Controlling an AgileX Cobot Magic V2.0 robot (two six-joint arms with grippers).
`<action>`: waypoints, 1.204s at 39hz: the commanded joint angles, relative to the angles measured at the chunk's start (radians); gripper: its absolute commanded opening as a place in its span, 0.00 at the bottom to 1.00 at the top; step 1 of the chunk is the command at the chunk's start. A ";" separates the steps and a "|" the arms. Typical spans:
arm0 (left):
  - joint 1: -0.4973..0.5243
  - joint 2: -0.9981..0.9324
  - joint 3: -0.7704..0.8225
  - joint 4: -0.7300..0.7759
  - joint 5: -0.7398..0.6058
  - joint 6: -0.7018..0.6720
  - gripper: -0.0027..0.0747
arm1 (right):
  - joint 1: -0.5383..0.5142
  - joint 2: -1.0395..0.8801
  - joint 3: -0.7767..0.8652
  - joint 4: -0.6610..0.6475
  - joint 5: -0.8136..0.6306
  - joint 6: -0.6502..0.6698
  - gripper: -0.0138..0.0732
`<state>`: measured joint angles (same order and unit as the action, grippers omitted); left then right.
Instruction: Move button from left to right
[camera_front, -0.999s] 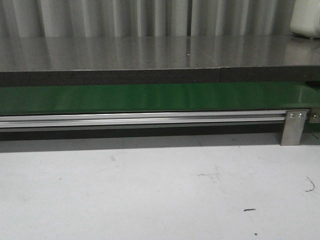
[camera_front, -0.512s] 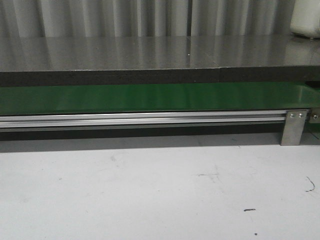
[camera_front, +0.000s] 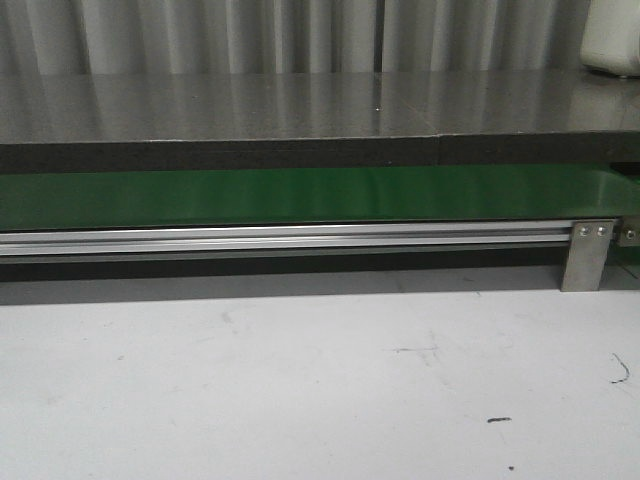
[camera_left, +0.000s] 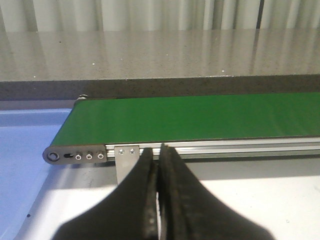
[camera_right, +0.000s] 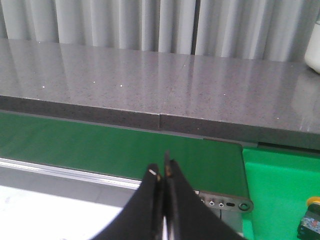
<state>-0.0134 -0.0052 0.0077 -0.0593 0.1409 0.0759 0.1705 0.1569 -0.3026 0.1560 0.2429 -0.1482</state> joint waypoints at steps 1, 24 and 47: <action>-0.006 -0.019 0.029 -0.002 -0.084 -0.010 0.01 | -0.010 0.009 0.022 0.003 -0.099 -0.009 0.08; -0.006 -0.017 0.029 -0.002 -0.084 -0.010 0.01 | -0.114 -0.185 0.321 0.049 -0.066 -0.001 0.08; -0.006 -0.017 0.029 -0.002 -0.084 -0.010 0.01 | -0.114 -0.185 0.321 0.049 -0.066 -0.001 0.08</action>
<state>-0.0134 -0.0052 0.0077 -0.0593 0.1404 0.0759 0.0637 -0.0097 0.0269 0.1977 0.2499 -0.1464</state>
